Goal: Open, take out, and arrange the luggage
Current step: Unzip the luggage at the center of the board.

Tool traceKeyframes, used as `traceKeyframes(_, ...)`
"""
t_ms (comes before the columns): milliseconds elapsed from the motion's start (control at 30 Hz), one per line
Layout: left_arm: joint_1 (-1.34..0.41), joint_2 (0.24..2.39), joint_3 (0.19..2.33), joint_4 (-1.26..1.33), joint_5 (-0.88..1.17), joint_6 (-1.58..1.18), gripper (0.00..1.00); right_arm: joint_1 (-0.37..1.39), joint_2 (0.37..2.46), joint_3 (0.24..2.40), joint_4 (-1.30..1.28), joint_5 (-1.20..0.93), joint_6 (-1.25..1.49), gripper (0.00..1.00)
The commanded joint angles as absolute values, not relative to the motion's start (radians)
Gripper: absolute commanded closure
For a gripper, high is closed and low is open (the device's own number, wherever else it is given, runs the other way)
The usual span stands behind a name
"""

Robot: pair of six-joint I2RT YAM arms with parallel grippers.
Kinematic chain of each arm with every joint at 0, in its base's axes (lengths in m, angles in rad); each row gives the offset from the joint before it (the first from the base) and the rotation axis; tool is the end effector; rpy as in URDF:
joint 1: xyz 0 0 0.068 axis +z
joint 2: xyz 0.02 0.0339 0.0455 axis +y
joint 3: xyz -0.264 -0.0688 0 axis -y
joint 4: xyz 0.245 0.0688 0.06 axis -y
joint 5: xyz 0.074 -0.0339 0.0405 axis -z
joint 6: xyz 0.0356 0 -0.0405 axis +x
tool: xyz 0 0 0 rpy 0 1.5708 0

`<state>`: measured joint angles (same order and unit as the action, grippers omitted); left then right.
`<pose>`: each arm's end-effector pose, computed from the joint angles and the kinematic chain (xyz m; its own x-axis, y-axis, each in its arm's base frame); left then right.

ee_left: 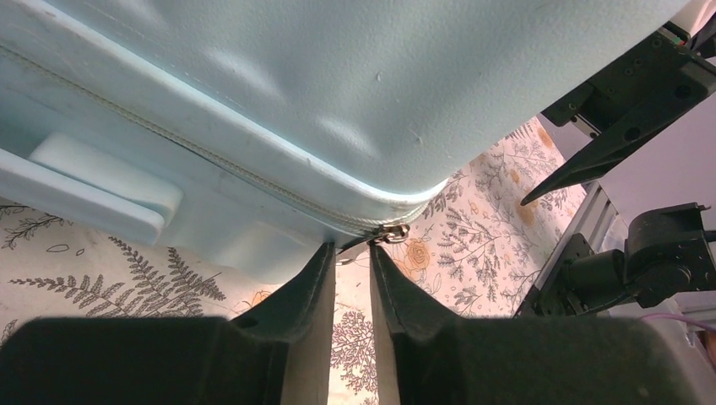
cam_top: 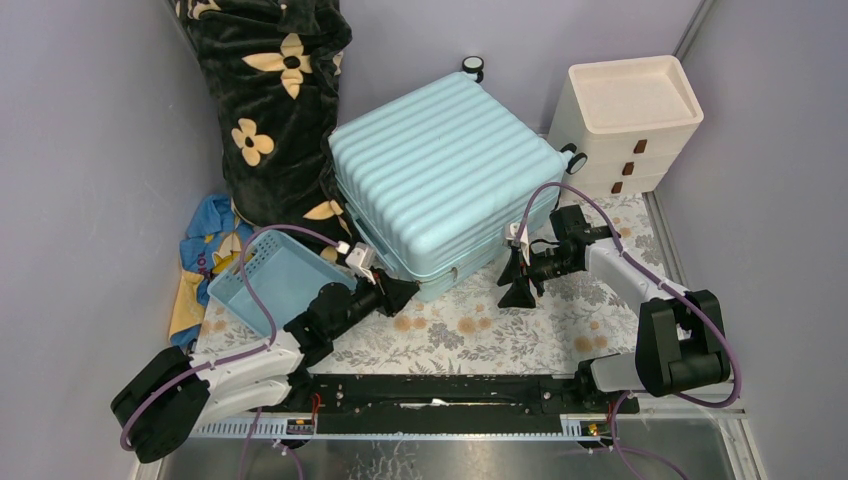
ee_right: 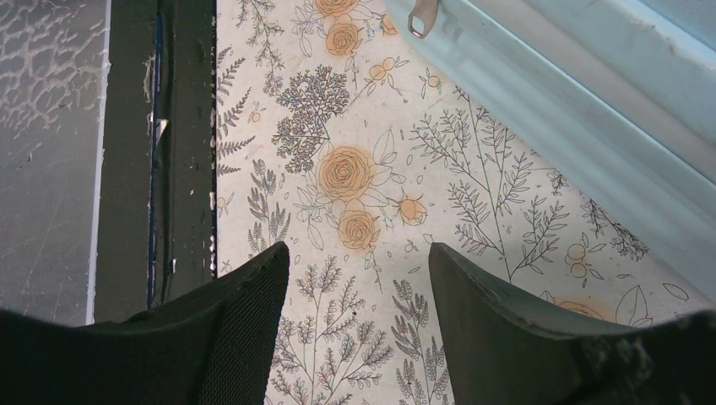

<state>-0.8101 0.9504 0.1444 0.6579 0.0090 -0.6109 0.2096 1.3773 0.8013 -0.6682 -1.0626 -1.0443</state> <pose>0.1293 -0.1363 0.1769 -0.5023 -0.3042 -0.8094 0.5400 0.6207 -0.5684 0.2250 0.0797 0.2030 -0.1410 -0.4601 -0.8766 -0.9896 0.0395 0.1384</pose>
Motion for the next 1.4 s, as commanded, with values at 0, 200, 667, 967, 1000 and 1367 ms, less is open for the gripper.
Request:
traceKeyframes(0, -0.818, 0.941, 0.138, 0.761, 0.067, -0.58, 0.72, 0.221, 1.384, 0.841, -0.683, -1.071, -1.066, 0.31)
traceKeyframes(200, -0.821, 0.947, 0.142, 0.772, 0.093, -0.573, 0.71, 0.221, 1.387, 0.841, -0.682, -1.069, -1.067, 0.31)
traceKeyframes(667, -0.836, 0.937, 0.165, 0.641, -0.083, -0.637, 0.66, 0.222, 1.385, 0.842, -0.686, -1.069, -1.071, 0.31)
traceKeyframes(967, -0.84, 0.925, 0.167, 0.637, -0.1, -0.628, 0.67, 0.222, 1.384, 0.842, -0.689, -1.071, -1.072, 0.31)
traceKeyframes(1000, -0.842, 0.929, 0.171, 0.637, -0.106, -0.627, 0.67, 0.222, 1.384, 0.842, -0.69, -1.071, -1.072, 0.31)
traceKeyframes(1367, -0.872, 0.925, 0.209, 0.56, -0.207, -0.595, 0.74, 0.223, 1.387, 0.844, -0.696, -1.073, -1.077, 0.31)
